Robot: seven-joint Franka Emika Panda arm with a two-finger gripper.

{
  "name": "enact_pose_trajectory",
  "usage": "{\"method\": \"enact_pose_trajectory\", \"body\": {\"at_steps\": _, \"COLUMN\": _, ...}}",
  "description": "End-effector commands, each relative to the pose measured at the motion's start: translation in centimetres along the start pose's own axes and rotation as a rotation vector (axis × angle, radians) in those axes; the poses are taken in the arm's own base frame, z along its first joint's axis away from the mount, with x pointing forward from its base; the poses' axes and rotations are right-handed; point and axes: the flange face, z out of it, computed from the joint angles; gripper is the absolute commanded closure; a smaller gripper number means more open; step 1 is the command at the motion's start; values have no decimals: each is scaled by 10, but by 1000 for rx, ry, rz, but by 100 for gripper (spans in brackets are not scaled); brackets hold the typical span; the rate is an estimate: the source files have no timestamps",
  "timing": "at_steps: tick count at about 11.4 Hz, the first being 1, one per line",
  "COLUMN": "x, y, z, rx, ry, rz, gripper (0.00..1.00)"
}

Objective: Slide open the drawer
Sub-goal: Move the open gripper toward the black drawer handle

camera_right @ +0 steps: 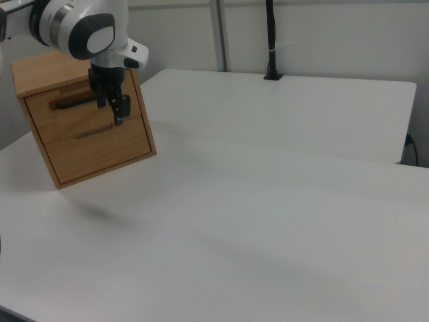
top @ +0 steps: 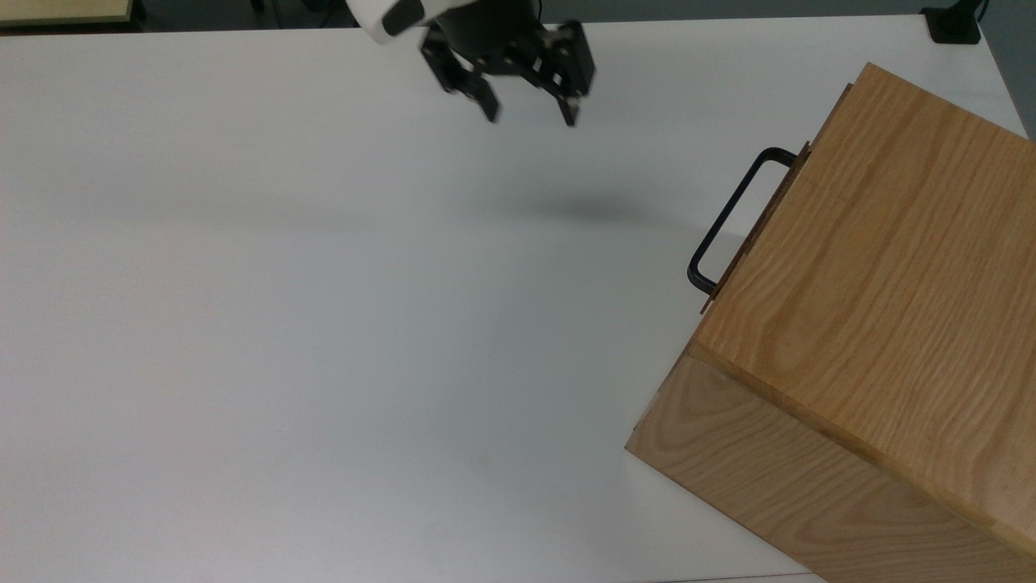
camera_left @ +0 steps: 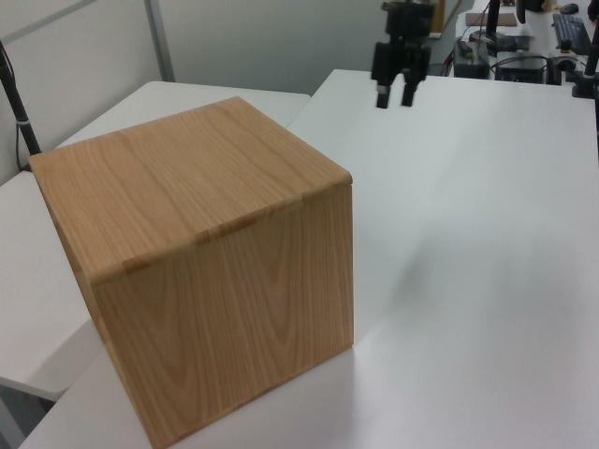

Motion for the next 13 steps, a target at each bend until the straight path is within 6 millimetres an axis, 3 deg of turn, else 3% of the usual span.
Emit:
{"method": "enact_pose_trajectory", "body": {"at_steps": 1, "x": -1, "y": -43, "z": 7, "rx": 146, "ry": 63, "rz": 86, "gripper": 25}}
{"method": "enact_pose_trajectory", "body": {"at_steps": 3, "x": -11, "y": -81, "z": 26, "rx": 163, "ry": 79, "rz": 84, "gripper": 31}}
{"method": "enact_pose_trajectory", "body": {"at_steps": 5, "x": -6, "y": -108, "z": 52, "rx": 170, "ry": 106, "rz": 129, "gripper": 38}}
{"method": "enact_pose_trajectory", "body": {"at_steps": 7, "x": -4, "y": -123, "z": 75, "rx": 164, "ry": 113, "rz": 126, "gripper": 46}}
{"method": "enact_pose_trajectory", "body": {"at_steps": 9, "x": 2, "y": -130, "z": 83, "rx": 192, "ry": 157, "rz": 179, "gripper": 61}}
{"method": "enact_pose_trajectory", "body": {"at_steps": 13, "x": 1, "y": -139, "z": 81, "rx": 232, "ry": 191, "rz": 208, "gripper": 63}}
